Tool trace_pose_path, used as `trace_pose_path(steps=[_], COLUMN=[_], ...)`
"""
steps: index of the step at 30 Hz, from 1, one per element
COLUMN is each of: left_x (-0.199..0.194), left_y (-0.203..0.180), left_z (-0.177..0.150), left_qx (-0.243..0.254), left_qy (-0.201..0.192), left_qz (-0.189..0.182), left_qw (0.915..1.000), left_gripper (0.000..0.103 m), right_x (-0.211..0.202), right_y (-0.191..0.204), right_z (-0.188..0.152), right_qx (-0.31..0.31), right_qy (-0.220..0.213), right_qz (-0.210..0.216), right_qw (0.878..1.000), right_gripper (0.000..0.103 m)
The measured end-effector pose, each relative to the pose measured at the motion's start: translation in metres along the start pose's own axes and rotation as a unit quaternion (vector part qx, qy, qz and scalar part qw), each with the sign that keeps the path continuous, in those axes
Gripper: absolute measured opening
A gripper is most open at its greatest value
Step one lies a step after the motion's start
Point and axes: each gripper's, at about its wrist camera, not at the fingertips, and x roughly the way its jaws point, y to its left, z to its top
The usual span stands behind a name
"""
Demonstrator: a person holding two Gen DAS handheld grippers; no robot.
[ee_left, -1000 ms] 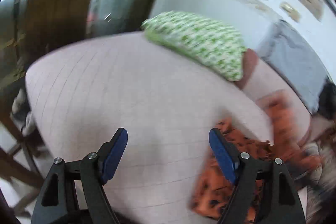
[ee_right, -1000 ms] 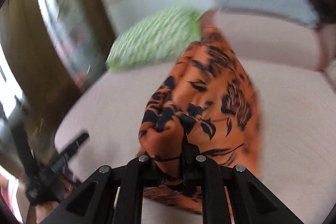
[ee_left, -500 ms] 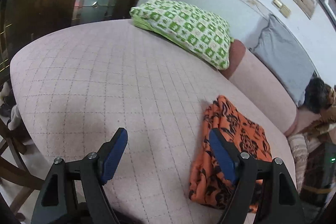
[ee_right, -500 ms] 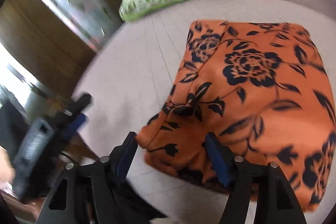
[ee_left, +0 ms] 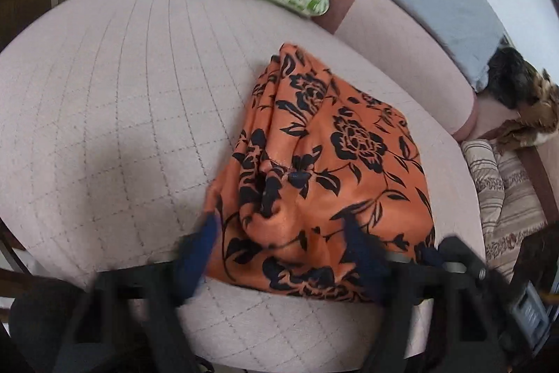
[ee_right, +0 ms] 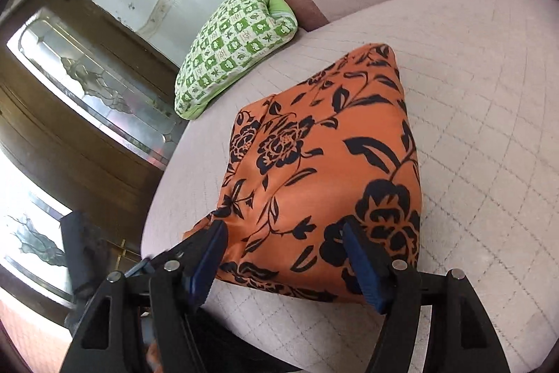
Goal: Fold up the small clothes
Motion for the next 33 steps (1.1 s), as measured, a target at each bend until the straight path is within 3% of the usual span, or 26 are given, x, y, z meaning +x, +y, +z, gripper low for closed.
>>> trace_pose_path(steps=[1, 7, 8, 9, 10, 13, 15, 18, 22, 26, 28, 30, 32, 33], left_x=[0.001, -0.035, -0.020, 0.010, 0.022, 0.004, -0.009, -0.033, -0.046, -0.005, 0.033, 0.078, 0.079, 0.077], left_y=[-0.003, -0.022, -0.014, -0.001, 0.007, -0.005, -0.014, -0.018, -0.042, -0.076, -0.085, -0.073, -0.073, -0.072], left_z=[0.002, -0.011, -0.019, -0.027, -0.030, -0.020, -0.014, -0.004, 0.016, 0.032, 0.032, 0.030, 0.024, 0.025], left_qx=[0.010, 0.036, 0.024, 0.000, -0.014, 0.006, 0.029, 0.018, 0.069, 0.130, 0.153, 0.144, 0.170, 0.163], left_qy=[0.004, -0.073, -0.052, 0.002, 0.021, -0.023, -0.053, -0.096, -0.145, -0.114, -0.076, 0.006, -0.026, -0.022], left_qz=[0.009, 0.034, 0.053, 0.067, 0.063, 0.057, 0.074, 0.071, 0.069, 0.055, 0.107, 0.138, 0.159, 0.156], left_qw=[0.9999, 0.9961, 0.9969, 0.9977, 0.9977, 0.9981, 0.9954, 0.9927, 0.9846, 0.9834, 0.9796, 0.9799, 0.9721, 0.9739], left_gripper=[0.012, 0.012, 0.012, 0.012, 0.013, 0.019, 0.028, 0.051, 0.053, 0.053, 0.053, 0.055, 0.062, 0.061], right_x=[0.001, 0.006, 0.007, 0.008, 0.009, 0.009, 0.004, -0.007, -0.024, -0.011, 0.007, 0.026, 0.041, 0.044], right_y=[-0.002, -0.019, -0.021, -0.023, -0.023, -0.021, -0.019, -0.019, -0.037, -0.073, -0.092, -0.102, -0.105, -0.098], right_z=[-0.001, -0.002, -0.003, -0.004, -0.005, -0.005, -0.002, 0.006, 0.021, 0.037, 0.040, 0.038, 0.035, 0.036], right_qx=[0.000, 0.013, 0.014, 0.013, 0.014, 0.010, 0.008, 0.012, 0.038, 0.106, 0.148, 0.169, 0.181, 0.169], right_qy=[0.002, 0.020, 0.022, 0.028, 0.031, 0.039, 0.032, 0.021, -0.006, 0.009, 0.038, 0.066, 0.086, 0.093], right_qz=[0.002, 0.025, 0.028, 0.032, 0.031, 0.032, 0.033, 0.042, 0.044, 0.037, 0.035, 0.043, 0.047, 0.054], right_qw=[1.000, 0.999, 0.999, 0.999, 0.999, 0.999, 0.999, 0.999, 0.998, 0.994, 0.988, 0.983, 0.979, 0.980], right_gripper=[0.072, 0.072, 0.072, 0.072, 0.072, 0.072, 0.073, 0.073, 0.078, 0.078, 0.078, 0.078, 0.067, 0.054])
